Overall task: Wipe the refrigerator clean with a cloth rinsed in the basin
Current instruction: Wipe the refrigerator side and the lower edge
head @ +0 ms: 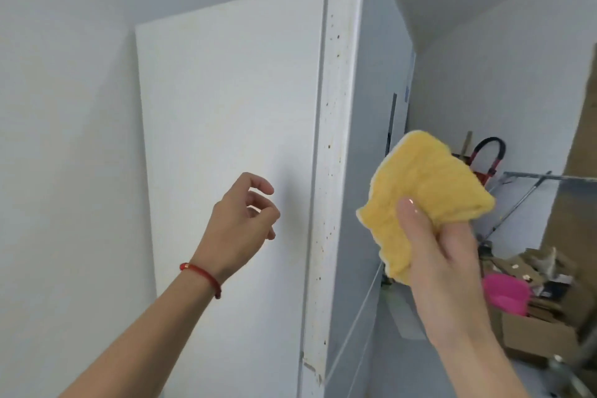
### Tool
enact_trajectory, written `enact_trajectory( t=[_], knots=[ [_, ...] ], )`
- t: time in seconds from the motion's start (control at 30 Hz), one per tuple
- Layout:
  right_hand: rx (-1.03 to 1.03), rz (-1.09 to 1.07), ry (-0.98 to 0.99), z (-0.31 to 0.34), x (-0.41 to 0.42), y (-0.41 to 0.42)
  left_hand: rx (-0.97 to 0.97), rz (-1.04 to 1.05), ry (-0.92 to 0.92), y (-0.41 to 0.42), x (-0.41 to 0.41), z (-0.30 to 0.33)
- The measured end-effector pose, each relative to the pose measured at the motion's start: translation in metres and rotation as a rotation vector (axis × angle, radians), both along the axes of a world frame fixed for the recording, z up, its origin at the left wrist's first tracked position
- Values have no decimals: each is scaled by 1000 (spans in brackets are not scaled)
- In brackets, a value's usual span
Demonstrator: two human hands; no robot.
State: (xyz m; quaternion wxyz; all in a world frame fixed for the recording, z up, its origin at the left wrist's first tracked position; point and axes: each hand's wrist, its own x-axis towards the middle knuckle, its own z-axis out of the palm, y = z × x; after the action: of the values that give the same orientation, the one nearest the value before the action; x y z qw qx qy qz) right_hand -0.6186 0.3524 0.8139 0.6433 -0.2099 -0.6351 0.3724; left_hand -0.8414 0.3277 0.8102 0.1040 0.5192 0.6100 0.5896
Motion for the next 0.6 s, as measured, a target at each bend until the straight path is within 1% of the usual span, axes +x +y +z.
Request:
enact_trajectory(
  t=[0.03, 0.07, 0.1, 0.13, 0.2, 0.3, 0.37, 0.4, 0.47, 0.53, 0.6],
  knots=[
    [184, -88, -153, 9, -13, 6, 28, 2, 8, 4, -1, 9],
    [350, -230, -346, 13, -29, 21, 60, -2, 9, 8, -2, 18],
    [465, -415, -552, 15, -46, 39, 88, -3, 3, 11, -2, 27],
    [538, -607, -725, 12, -62, 57, 108, -2, -7, 12, -3, 33],
    [664, -870, -970, 4, -82, 85, 134, -4, -29, 13, -8, 40],
    [855, -1107, -1105, -8, -88, 109, 133, 8, 7, 9, -17, 43],
    [946, -1146, -1164, 1, -86, 116, 131, 21, 29, 6, -23, 47],
    [961, -1142, -1183, 12, -85, 117, 125, 22, 43, 5, -24, 50],
    [956, -1190, -1180, 57, -87, 120, 150, 26, 69, 4, -27, 62],
    [951, -1280, -1149, 121, -91, 123, 173, 33, 99, 6, -27, 79],
    [917, -1343, -1160, 186, -96, 123, 207, 51, 117, 10, -25, 100]
  ],
)
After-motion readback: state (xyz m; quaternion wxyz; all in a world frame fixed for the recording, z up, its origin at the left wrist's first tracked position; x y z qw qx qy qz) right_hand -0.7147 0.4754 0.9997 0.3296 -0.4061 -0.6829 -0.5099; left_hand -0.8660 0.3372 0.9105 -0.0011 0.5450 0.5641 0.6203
